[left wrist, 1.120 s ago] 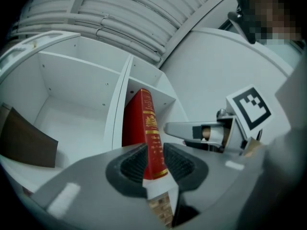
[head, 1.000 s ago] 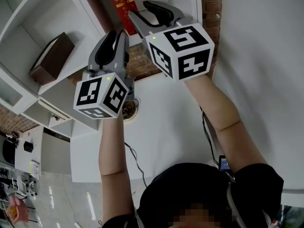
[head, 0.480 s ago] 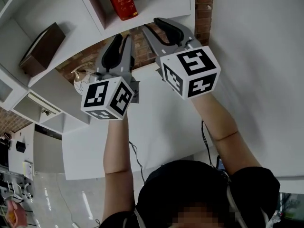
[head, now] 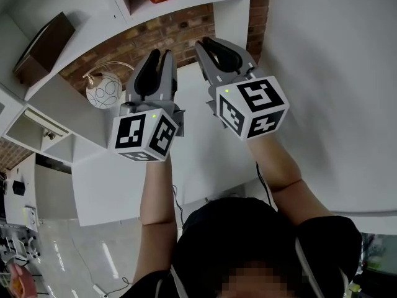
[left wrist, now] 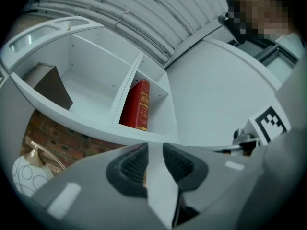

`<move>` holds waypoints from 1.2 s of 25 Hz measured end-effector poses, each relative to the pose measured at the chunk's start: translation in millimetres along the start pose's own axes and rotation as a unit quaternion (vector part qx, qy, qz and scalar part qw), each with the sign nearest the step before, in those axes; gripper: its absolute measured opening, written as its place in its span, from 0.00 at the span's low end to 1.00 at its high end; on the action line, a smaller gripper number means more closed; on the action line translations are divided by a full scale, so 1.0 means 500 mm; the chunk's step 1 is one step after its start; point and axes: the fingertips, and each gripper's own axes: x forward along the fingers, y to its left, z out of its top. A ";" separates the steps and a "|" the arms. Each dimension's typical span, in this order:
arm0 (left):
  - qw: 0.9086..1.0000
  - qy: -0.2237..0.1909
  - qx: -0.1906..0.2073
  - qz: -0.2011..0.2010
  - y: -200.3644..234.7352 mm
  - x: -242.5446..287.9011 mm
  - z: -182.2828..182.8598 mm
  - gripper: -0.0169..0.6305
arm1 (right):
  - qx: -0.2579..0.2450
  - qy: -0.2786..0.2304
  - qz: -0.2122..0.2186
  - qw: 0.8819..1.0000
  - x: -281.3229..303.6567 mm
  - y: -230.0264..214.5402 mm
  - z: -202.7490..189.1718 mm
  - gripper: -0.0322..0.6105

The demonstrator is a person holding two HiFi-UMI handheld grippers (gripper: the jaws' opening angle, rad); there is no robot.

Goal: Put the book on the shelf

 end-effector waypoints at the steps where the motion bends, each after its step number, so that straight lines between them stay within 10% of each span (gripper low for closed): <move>1: 1.000 0.001 -0.005 0.002 0.000 -0.007 -0.010 0.16 | 0.003 0.006 -0.001 1.000 -0.005 0.003 -0.014 0.13; 30: 0.989 0.131 -0.053 0.040 0.018 -0.185 -0.292 0.14 | 0.052 0.131 0.009 0.990 -0.107 0.103 -0.306 0.05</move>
